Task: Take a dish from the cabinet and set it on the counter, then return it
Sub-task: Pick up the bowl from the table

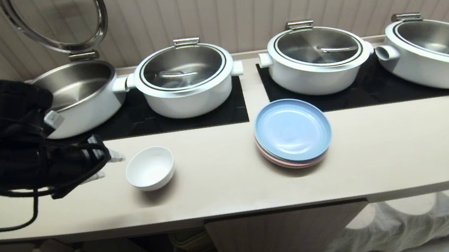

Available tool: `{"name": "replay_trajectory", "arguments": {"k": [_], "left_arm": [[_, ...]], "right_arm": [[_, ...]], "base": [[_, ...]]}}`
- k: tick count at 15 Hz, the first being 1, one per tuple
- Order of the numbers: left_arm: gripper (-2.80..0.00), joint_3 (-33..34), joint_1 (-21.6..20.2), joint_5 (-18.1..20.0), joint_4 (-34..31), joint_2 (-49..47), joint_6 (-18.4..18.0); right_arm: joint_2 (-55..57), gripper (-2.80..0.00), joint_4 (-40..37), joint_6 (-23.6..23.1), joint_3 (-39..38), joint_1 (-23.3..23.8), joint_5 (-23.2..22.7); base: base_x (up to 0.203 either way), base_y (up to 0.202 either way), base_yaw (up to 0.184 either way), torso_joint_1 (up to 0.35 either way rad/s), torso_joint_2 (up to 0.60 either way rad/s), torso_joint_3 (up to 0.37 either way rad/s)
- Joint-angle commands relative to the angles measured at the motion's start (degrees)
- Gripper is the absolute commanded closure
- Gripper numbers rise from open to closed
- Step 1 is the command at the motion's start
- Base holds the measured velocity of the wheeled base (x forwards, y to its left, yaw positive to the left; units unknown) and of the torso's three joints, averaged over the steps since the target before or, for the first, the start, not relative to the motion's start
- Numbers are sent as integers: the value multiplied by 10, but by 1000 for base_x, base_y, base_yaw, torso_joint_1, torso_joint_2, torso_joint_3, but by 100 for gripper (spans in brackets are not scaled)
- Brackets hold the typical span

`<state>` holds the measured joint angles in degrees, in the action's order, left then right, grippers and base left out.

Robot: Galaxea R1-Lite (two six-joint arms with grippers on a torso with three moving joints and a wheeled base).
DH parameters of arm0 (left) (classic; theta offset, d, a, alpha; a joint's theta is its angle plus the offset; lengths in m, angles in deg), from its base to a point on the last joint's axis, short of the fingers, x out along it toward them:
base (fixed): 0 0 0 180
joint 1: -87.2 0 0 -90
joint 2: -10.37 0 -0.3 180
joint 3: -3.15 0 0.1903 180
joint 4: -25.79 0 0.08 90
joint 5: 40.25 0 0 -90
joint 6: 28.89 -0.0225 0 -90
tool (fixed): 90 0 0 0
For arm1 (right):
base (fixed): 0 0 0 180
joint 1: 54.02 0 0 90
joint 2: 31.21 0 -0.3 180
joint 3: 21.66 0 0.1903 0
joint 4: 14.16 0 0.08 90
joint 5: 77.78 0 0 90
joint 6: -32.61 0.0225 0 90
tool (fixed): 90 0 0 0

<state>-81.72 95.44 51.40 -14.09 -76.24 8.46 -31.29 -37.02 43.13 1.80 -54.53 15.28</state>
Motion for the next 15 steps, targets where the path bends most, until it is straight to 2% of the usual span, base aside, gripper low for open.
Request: {"name": "replay_trajectory", "arguments": {"k": [1,6,11,13,15], "left_arm": [[0,34,-1,-11,0,75,-22],[0,134,-1,-65,3,245,-138],[0,224,0,-85,4,438,-278],[0,251,2,-91,5,504,-311],[0,311,-13,-89,18,581,-340]], "right_arm": [[1,0,0,1,0,0,0],[1,0,0,0,0,0,0],[1,0,0,0,0,0,0],[1,0,0,0,0,0,0],[1,0,0,0,0,0,0]], "base": [[0,0,0,0,0,0],[0,0,0,0,0,0],[0,0,0,0,0,0],[0,0,0,0,0,0],[0,0,0,0,0,0]]}}
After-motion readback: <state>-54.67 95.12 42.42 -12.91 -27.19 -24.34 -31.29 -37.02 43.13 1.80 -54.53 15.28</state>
